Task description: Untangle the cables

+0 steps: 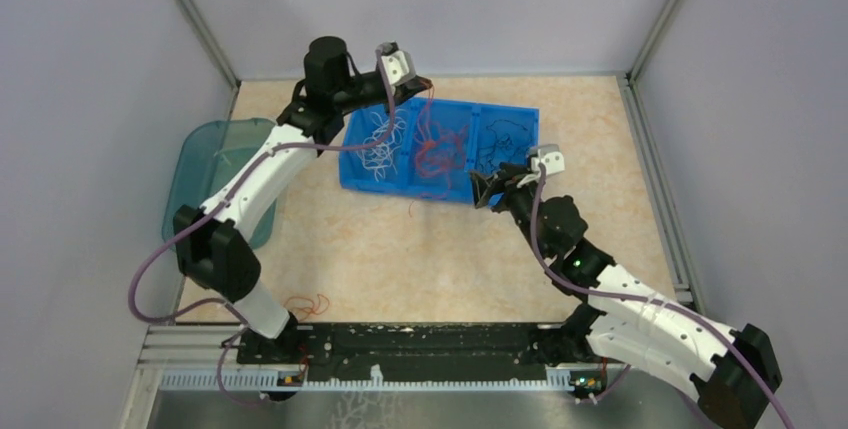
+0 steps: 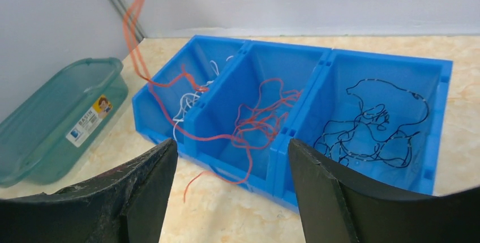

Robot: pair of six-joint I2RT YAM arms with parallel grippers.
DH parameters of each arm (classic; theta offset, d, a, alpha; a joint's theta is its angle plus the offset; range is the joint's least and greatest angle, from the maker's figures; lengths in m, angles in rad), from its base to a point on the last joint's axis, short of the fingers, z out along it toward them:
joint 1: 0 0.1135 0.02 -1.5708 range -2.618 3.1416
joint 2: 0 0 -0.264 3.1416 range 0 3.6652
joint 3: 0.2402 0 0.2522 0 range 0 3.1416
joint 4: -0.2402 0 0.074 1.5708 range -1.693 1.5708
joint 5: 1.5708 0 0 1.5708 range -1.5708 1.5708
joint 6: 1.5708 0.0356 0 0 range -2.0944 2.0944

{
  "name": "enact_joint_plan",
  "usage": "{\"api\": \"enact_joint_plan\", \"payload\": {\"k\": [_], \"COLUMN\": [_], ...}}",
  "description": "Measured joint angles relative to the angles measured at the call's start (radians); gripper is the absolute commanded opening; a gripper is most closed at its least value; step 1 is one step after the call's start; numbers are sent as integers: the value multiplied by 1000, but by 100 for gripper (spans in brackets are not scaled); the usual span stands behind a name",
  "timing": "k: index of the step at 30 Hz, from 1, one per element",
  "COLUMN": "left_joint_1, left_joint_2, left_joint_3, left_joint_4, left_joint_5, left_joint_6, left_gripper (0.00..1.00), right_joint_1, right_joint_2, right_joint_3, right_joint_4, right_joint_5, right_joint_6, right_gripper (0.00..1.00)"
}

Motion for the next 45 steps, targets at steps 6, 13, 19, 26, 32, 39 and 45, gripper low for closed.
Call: {"api": "enact_joint_plan", "payload": {"k": [6, 13, 19, 26, 32, 39, 45], "left_joint_1": [0, 0, -5, -52, -90, -85, -81], "left_joint_2": [133, 215, 219, 222, 264, 331, 434], "left_joint_3": [92, 207, 214, 92, 84, 165, 426], "left_joint_4": [35, 100, 154, 77, -80, -208, -414], "left_joint_5": [-82, -164, -217, -256, -287, -317, -346], "left_joint_6": [33, 48, 70, 135, 181, 220, 294], "left_gripper": [0, 0, 0, 10, 49, 97, 100], "right_joint_1": [-16, -20, -24, -24, -24, -24, -25], "right_joint_2": [-39, -34, -23, -27, -39, -53, -51], "right_joint_3": [0, 0, 0, -1, -1, 0, 28], "right_joint_4": [0, 1, 3, 1, -15, -42, -120], "right_joint_5": [24, 25, 23, 24, 24, 23, 10], "right_joint_6": [-12, -15, -13, -7, -6, 2, 4], "right_gripper": [72, 71, 70, 68, 67, 66, 66]}}
